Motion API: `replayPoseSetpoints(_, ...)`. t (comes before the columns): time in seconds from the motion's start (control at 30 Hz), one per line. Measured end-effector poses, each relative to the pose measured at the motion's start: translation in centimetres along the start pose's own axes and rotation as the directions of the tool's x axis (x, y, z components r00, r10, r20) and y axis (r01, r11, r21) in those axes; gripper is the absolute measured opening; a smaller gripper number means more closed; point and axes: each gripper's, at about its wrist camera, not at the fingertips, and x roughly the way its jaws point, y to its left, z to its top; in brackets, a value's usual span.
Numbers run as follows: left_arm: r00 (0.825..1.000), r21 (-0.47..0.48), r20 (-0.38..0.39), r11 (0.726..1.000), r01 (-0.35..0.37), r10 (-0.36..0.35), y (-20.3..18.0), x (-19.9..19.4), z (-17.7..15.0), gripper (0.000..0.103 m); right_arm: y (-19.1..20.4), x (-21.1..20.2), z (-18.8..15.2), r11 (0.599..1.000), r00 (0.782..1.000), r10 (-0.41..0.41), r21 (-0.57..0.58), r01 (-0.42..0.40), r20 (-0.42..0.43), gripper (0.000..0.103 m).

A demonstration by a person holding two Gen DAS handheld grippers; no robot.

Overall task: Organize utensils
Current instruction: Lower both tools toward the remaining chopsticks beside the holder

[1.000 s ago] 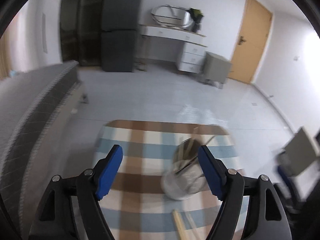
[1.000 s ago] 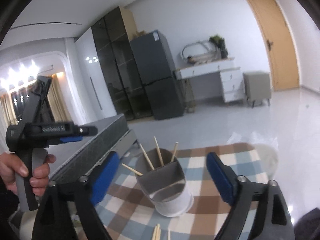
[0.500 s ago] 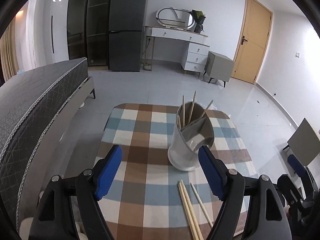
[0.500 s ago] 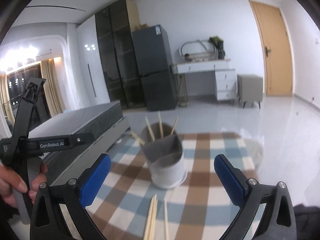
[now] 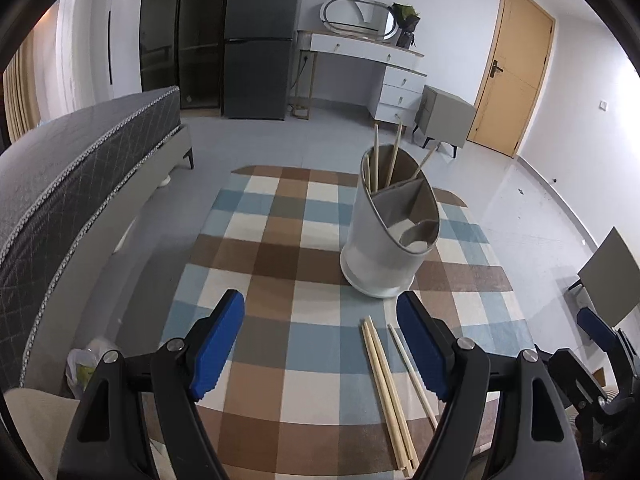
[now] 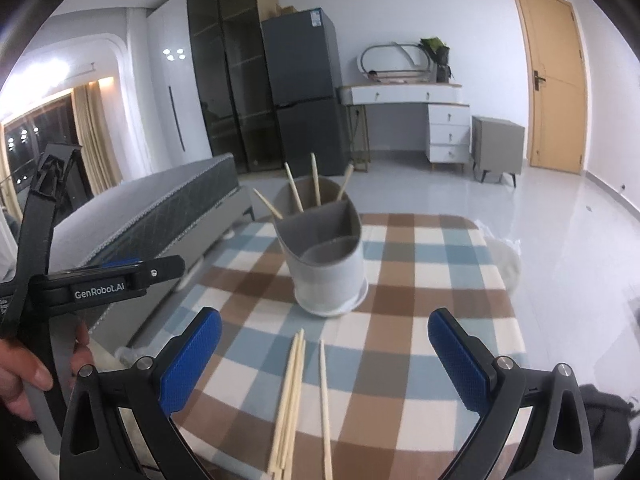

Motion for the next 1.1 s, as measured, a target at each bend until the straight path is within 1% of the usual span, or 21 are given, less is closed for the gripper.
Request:
replayPoseSetpoints(0.1,1.000,0.025,-0.008,1.000,-0.015,0.015,-0.6,0.3,-0.4,0.075,-0.3,0.5,-0.4,1.000,0.999,0.008,0.019,-0.008,-0.034,0.103)
replayPoseSetpoints(0.2,1.000,0.036,-0.009,0.999,-0.011,0.012,-0.9,0.7,-0.8,0.075,-0.2,0.9,-0.7,1.000,0.998,0.006,0.017,-0.006,-0.056,0.103)
replayPoseSetpoints(0.33,1.000,0.023,-0.027,1.000,-0.012,0.012,-0.2,1.9,-1.7,0.075,0.3,1.8,-1.2,1.000,0.995,0.002,0.000,-0.002,-0.103,0.103)
replayPoseSetpoints(0.4,0.999,0.013,-0.042,1.000,-0.024,0.025,0.3,2.6,-2.1,0.075,0.4,2.6,-1.4,1.000,0.991,0.001,-0.004,-0.001,-0.133,0.103)
replayPoseSetpoints(0.47,0.998,0.007,-0.060,1.000,-0.031,0.031,0.4,3.3,-2.3,0.075,0.4,3.1,-1.6,1.000,0.988,0.002,0.001,-0.002,-0.151,0.100)
replayPoseSetpoints(0.6,0.996,0.009,-0.082,0.999,-0.040,0.040,0.7,3.9,-2.5,0.075,0.3,4.2,-1.6,1.000,0.983,-0.001,0.021,0.005,-0.182,0.099)
replayPoseSetpoints(0.77,0.992,-0.040,-0.126,0.999,-0.022,0.017,1.4,5.1,-2.2,0.075,0.1,5.9,-1.6,0.999,0.973,-0.009,0.042,0.019,-0.231,0.093)
replayPoseSetpoints(0.83,0.990,-0.052,-0.140,0.998,-0.022,0.014,1.7,5.5,-2.2,0.075,-0.1,6.7,-1.6,0.999,0.969,-0.006,0.046,0.018,-0.249,0.093)
replayPoseSetpoints(0.87,0.988,-0.057,-0.149,0.998,-0.033,0.024,1.9,5.6,-2.2,0.075,-0.3,7.2,-1.5,0.999,0.965,0.008,0.051,0.005,-0.260,0.090)
replayPoseSetpoints(0.93,0.987,-0.057,-0.157,0.997,-0.050,0.040,2.2,5.9,-2.1,0.075,-0.6,8.6,-1.2,0.998,0.952,0.041,0.051,-0.027,-0.303,0.085)
replayPoseSetpoints(1.03,0.984,-0.082,-0.174,0.995,-0.052,0.037,2.8,6.4,-2.0,0.075,-0.9,10.6,-0.8,0.999,0.939,0.047,0.031,-0.038,-0.341,0.084)
replayPoseSetpoints(1.1,0.980,-0.090,-0.193,0.994,-0.061,0.043,3.1,6.8,-2.0,0.075,-0.9,12.3,-0.4,0.998,0.926,0.058,0.016,-0.056,-0.374,0.083)
